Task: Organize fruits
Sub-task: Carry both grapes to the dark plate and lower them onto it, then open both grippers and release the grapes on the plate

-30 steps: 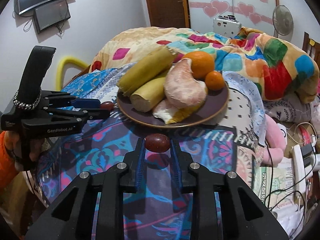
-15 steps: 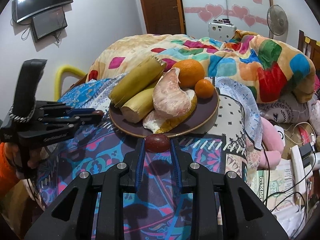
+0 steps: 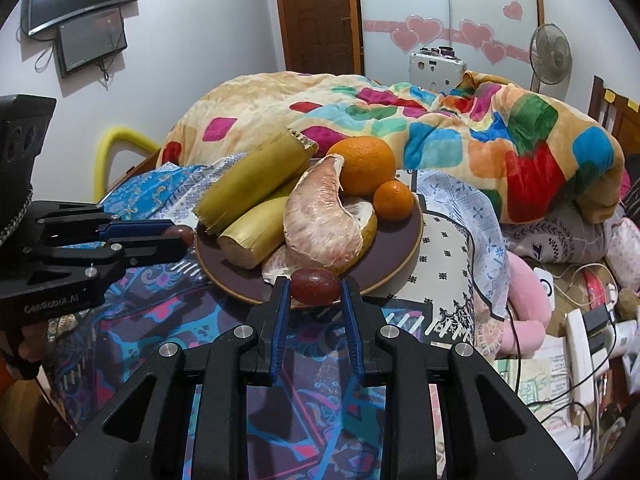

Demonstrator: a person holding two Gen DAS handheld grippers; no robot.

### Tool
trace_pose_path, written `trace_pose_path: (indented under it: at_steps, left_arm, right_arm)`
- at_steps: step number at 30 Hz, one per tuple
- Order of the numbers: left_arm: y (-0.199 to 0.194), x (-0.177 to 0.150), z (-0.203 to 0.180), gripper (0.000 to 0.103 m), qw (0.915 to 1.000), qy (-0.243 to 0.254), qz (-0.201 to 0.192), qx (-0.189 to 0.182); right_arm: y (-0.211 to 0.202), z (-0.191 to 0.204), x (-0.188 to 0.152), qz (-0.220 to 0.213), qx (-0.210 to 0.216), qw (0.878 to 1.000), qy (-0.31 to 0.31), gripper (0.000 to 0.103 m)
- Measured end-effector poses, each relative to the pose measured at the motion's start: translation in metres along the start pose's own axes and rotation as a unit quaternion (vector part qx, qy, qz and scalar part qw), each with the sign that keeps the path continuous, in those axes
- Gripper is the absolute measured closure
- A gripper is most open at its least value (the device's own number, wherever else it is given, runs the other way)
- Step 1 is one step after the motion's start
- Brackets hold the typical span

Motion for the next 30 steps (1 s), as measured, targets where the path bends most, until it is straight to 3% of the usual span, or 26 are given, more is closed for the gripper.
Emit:
trace_pose_path:
  at_steps: [12,14,18,20,25,30]
  left_arm:
    - [0.016,0.001,-0.003,0.084,0.9999,0.001,0.009,0.007]
    - [0.018,0.0,-0.003,0.082,0.9999,0.001,0.013,0.007]
    - [0.018,-0.001,-0.004,0.064,0.9998,0.003,0.01,0.014]
    - [0.015,-0.002,-0.004,0.064,0.9998,0.004,0.005,0.019]
    - [-0.006,-0.003,-0.003,0.064,0.9997,-0.005,-0.015,0.017]
    - [-0.057,-0.001,-0.009,0.064,0.9971,-0.015,-0.072,0.019]
  right_arm:
    - [0.014,0.0,0.0,0.011,-0.002,1.0,-0.013,0.079]
    - [0.014,0.002,0.0,0.013,-0.006,1.0,-0.017,0.078]
    - [0.011,0.003,-0.001,0.015,-0.005,1.0,-0.016,0.069]
    - [0.009,0.004,-0.002,0.014,-0.004,1.0,-0.014,0.069]
    - [-0.012,0.005,0.001,-0.004,-0.013,1.0,-0.008,0.069]
    - [-0.06,0.016,0.014,-0.052,-0.032,0.998,-0.01,0.069]
Point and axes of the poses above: each gripper's, at about its wrist camera, not at the fingertips, and y roughly the way its jaws point, z to its left, x to its top, the point moved 3 cm from there along y, roughly the way its jaws point, and after that the axes turned 9 degrees about -y, right-handed, at the moved point
